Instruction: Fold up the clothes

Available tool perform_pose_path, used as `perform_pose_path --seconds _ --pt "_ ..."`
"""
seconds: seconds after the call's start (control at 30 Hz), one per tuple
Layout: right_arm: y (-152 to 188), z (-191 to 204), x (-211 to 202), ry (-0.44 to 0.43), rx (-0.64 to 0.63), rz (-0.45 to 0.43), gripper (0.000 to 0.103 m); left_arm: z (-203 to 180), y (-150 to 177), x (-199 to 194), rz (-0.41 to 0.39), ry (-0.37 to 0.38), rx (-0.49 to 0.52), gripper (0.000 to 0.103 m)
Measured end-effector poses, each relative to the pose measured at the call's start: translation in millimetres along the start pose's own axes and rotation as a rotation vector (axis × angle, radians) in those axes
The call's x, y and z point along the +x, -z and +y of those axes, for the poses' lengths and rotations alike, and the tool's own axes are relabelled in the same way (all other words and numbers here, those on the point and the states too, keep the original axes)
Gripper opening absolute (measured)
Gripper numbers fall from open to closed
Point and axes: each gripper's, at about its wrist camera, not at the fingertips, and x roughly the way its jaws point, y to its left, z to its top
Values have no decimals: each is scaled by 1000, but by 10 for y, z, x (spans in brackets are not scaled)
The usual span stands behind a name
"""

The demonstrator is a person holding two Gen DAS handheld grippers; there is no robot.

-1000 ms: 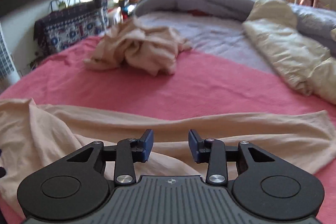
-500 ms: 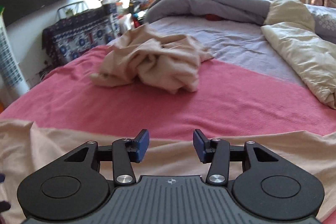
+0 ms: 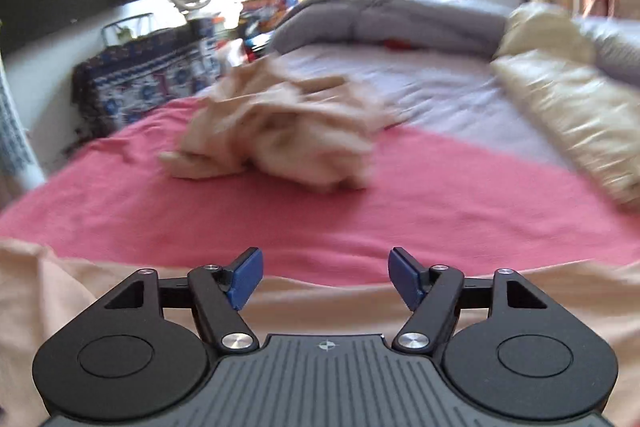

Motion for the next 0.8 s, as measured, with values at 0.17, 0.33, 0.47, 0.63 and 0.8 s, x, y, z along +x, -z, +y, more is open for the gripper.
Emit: perform_pose_path --seconds 0.17,0.33,0.47,0.63,0.8 --pt "145 -1357 -63 363 51 9 71 13 -7 3 4 8 3 81" --pt "226 -2463 80 396 261 16 71 10 -41 35 20 12 23 83" --pt "274 -2646 401 337 233 121 71 -18 -66 71 35 2 40 85" --pt "333 -2482 475 276 228 123 9 -35 -68 88 42 -5 53 86" --pt "257 -2621 495 378 249 61 6 -27 -66 85 45 -3 57 86"
